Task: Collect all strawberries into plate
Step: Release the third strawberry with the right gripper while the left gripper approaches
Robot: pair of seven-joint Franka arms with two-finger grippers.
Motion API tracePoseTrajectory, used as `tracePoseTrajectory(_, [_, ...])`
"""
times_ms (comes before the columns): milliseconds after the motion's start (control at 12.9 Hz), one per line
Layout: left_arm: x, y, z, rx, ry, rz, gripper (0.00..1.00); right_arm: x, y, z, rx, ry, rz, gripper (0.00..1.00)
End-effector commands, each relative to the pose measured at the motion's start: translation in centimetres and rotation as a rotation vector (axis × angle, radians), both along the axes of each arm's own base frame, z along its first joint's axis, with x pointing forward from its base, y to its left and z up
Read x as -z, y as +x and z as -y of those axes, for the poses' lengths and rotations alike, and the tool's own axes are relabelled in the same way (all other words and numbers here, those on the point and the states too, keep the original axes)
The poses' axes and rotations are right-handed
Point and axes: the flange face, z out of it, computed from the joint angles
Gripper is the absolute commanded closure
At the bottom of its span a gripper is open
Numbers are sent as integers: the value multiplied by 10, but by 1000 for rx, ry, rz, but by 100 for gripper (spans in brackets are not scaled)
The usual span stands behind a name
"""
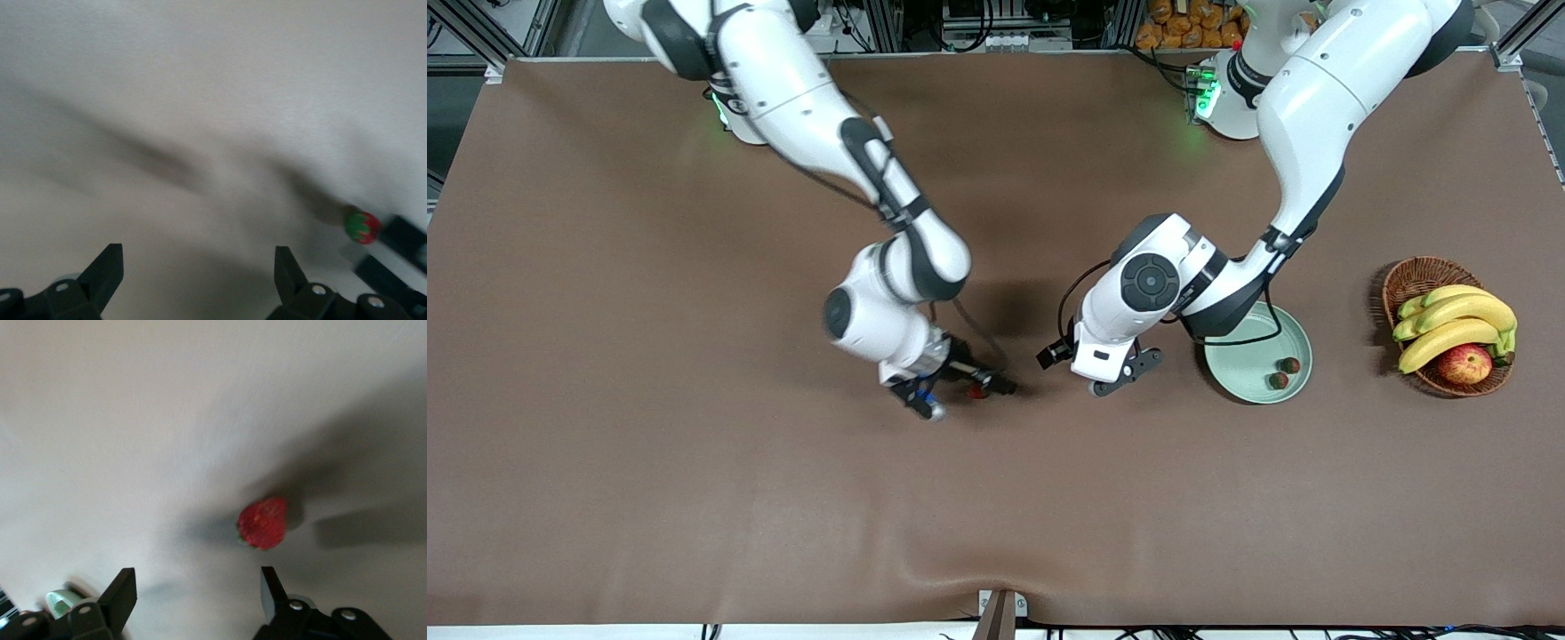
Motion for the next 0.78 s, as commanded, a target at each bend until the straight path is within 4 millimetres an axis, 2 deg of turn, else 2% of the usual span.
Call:
tracePoseTrajectory(0, [-1,7,14,-29,-59,33,0,-32,20,53,-53,32,-89,6])
tracePoseTrajectory(78, [-2,12,19,-39,-86,50,0,-39,25,79,-96,-1,-123,0])
tracePoseTrajectory(155, [0,15,28,-65,-107,52,0,-49,32,110,-133,-51,-148,0])
tracePoseTrajectory(311, [0,22,58,-129,-121,75,0,-73,42,175,-181,-140,-186,0])
tracePoseTrajectory(544, [17,13,91,-127,-42,168,0,-134,44,259,-280,-297,-161,0])
tracePoseTrajectory(699, [15,14,101,-93,-83,236,0,-178,35,301,-342,-326,-146,0])
